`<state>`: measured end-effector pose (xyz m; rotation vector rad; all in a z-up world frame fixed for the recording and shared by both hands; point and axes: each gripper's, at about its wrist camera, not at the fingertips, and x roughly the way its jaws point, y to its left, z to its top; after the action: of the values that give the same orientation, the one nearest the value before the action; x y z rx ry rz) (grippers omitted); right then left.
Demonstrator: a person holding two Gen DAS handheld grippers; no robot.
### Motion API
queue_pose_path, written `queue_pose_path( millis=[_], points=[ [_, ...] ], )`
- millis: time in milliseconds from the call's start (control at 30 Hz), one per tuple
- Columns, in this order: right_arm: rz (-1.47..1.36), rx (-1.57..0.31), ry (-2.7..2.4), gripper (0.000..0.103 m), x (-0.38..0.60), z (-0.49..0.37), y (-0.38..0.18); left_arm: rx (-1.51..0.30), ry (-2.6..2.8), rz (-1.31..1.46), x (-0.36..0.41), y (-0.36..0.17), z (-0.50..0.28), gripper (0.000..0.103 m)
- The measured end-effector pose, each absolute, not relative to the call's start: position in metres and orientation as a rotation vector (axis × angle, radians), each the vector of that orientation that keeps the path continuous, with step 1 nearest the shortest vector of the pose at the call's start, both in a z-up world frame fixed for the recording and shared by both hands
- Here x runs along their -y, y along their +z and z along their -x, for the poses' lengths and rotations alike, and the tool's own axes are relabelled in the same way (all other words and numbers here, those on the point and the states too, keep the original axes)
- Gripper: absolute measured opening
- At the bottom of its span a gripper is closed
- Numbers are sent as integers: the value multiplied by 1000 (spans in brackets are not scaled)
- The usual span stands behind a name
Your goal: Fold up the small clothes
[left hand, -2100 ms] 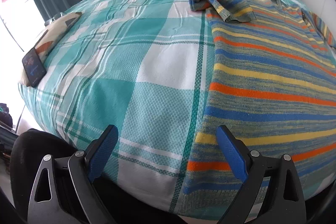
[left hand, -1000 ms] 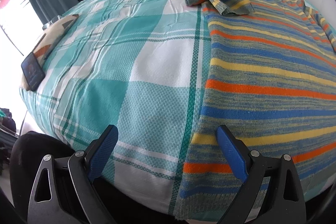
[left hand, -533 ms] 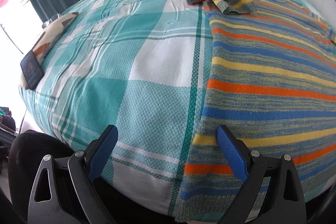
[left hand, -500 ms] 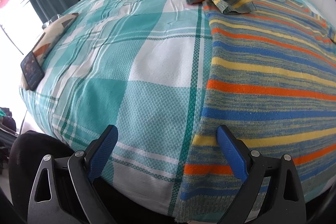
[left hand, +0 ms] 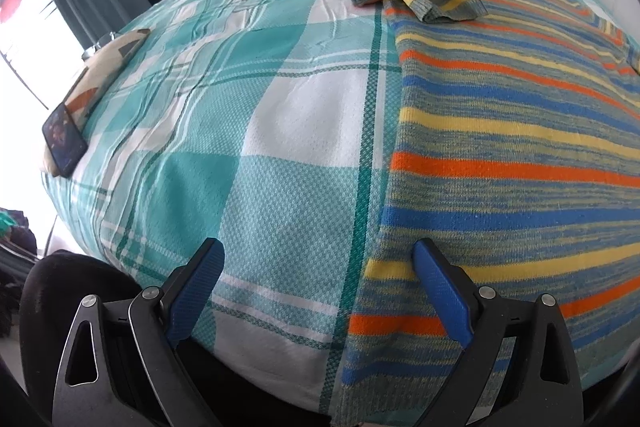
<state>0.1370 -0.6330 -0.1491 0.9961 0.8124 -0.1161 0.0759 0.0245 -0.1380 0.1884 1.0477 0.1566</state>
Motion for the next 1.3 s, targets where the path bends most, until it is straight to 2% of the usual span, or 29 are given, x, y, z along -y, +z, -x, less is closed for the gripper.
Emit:
queue_pose_path(
  millis=[67,100,300,433,500,600,700,767,833,933,1133,1300],
  points=[
    [-1052,-763,-137,31,636,-142,-153,-1049,156,-184,-26,-137,-75,96],
    [-1055,-777,-147,6,636,-145,-156,-1050,155,-182,-27,-137,-75,96],
    [-1003,-851,-242,6,623,-111,-120,-1062,152,-142,-33,-137,-73,96],
    [-952,-994,-301,9,608,-112,-142,-1052,144,-173,-26,-137,-78,96],
    [-922,-997,-299,15,606,-115,-140,-1041,143,-181,-27,-134,-75,96],
    [-848,-961,-384,28,608,-112,-114,-1049,143,-156,-32,-133,-70,96],
    [-672,-913,-374,28,601,-128,-83,-1052,142,-144,-31,-134,-71,96],
    [-635,-910,-261,29,589,-155,-71,-1041,137,-155,-28,-131,-71,96],
    [-576,-917,-128,37,564,-189,-60,-1027,127,-165,-24,-129,-70,96],
    [-464,-961,85,43,512,-259,-54,-1019,117,-188,-20,-129,-67,96],
    [-186,-1052,172,44,449,-384,-80,-1023,104,-203,-22,-129,-68,96],
    [-91,-1106,197,44,441,-441,-98,-1059,95,-144,-30,-134,-79,96]
  ],
)
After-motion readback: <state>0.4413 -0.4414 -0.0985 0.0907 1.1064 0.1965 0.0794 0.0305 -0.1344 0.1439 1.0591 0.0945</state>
